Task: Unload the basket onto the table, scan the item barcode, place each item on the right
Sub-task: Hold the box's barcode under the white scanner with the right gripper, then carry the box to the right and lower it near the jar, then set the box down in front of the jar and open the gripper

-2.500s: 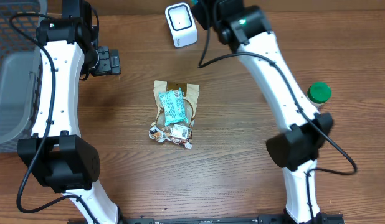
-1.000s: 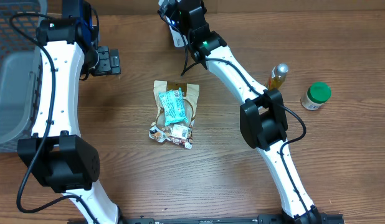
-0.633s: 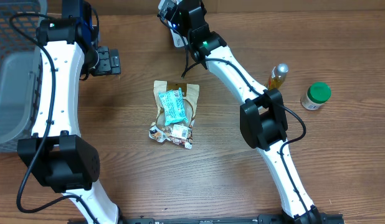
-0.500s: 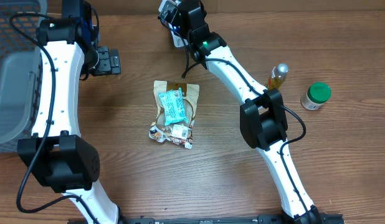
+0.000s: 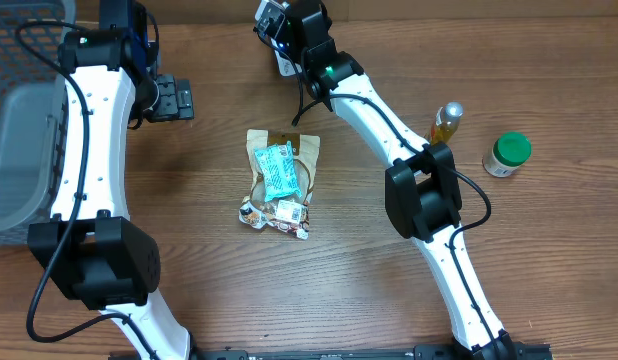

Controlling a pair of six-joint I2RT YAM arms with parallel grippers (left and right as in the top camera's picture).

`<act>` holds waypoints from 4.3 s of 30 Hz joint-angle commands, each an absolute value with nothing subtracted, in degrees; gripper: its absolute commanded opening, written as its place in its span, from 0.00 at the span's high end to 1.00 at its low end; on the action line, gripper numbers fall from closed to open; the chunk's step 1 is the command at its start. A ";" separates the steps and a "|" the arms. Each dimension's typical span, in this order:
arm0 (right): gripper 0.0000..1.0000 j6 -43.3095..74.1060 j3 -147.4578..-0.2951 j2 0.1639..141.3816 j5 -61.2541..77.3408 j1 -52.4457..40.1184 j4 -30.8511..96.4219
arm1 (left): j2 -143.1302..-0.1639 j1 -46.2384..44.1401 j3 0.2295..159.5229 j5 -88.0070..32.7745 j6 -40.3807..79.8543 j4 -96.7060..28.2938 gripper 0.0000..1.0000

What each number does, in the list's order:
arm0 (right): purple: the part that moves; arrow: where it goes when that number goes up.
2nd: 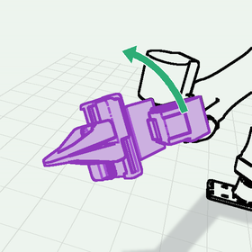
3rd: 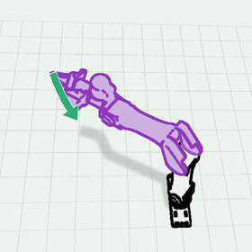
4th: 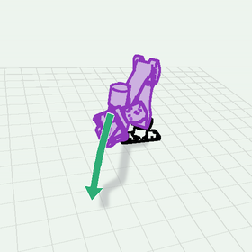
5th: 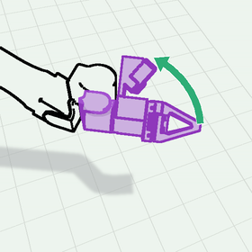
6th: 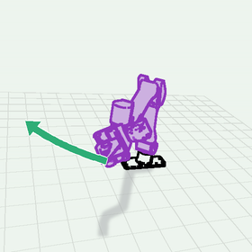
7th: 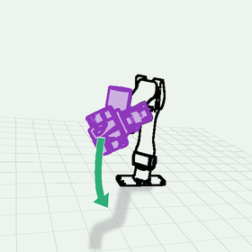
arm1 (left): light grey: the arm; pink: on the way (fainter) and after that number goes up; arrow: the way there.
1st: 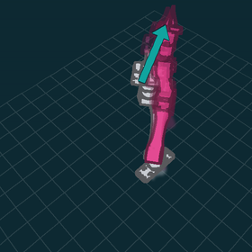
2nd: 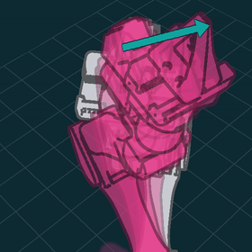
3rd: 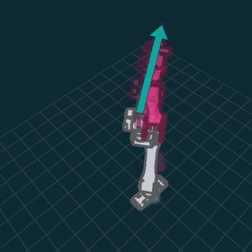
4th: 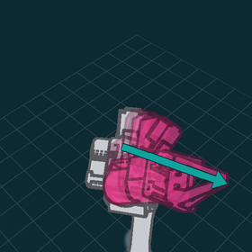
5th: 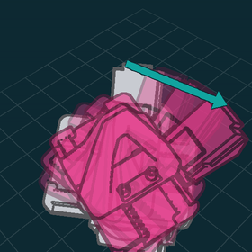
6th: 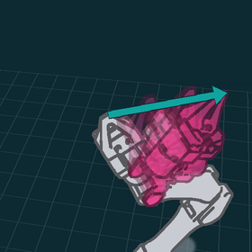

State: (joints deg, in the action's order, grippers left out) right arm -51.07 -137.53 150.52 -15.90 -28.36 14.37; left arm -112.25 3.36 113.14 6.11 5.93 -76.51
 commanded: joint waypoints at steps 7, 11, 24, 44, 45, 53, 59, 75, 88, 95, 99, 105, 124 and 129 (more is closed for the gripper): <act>0.96 -46.37 -137.67 147.04 -16.49 -28.45 11.81 | -112.09 2.94 114.06 6.37 5.32 -76.42 0.00; 0.96 -40.97 -137.67 142.98 -16.49 -28.27 12.69 | -112.09 2.94 114.06 6.37 5.32 -76.42 0.00; 0.96 -14.66 -137.67 124.81 -16.34 -27.62 42.30 | -112.09 2.94 114.06 6.37 5.32 -76.42 0.00; 0.96 10.96 -137.60 109.43 -4.54 -4.60 87.74 | -112.09 2.94 114.06 6.37 5.32 -76.42 0.01; 0.96 11.81 -137.51 109.60 -4.56 -2.98 89.97 | -112.09 2.92 114.06 6.37 5.32 -76.42 0.00; 0.95 13.76 -136.86 111.20 -2.76 5.91 97.06 | -112.09 2.94 114.06 6.37 5.30 -76.42 0.00; 0.96 13.72 -135.09 111.24 -0.64 6.50 97.06 | -112.09 2.94 114.06 6.37 5.32 -76.42 0.01; 0.96 16.34 -106.00 96.95 0.93 6.50 97.03 | -112.09 2.94 114.06 6.37 5.32 -76.42 0.00; 0.95 18.24 -78.94 97.14 -0.40 6.50 78.54 | -112.09 2.94 114.06 6.37 5.32 -76.42 0.00; 0.96 18.26 -73.03 97.14 -4.36 6.50 71.00 | -112.09 2.94 114.06 6.37 5.30 -76.42 0.00; 0.95 18.26 -71.57 97.17 -4.21 6.50 68.07 | -112.09 2.94 114.06 6.37 5.32 -76.42 0.01; 0.96 18.24 -71.57 97.19 -4.23 6.50 67.96 | -112.09 2.94 114.06 6.37 5.32 -76.42 0.01; 0.95 18.22 -71.57 97.19 -4.23 6.50 67.99 | -112.09 2.94 114.06 6.37 5.32 -76.42 0.00; 0.92 18.24 -71.57 97.19 -4.23 6.50 67.99 | -112.09 2.96 114.06 6.37 5.32 -76.42 0.00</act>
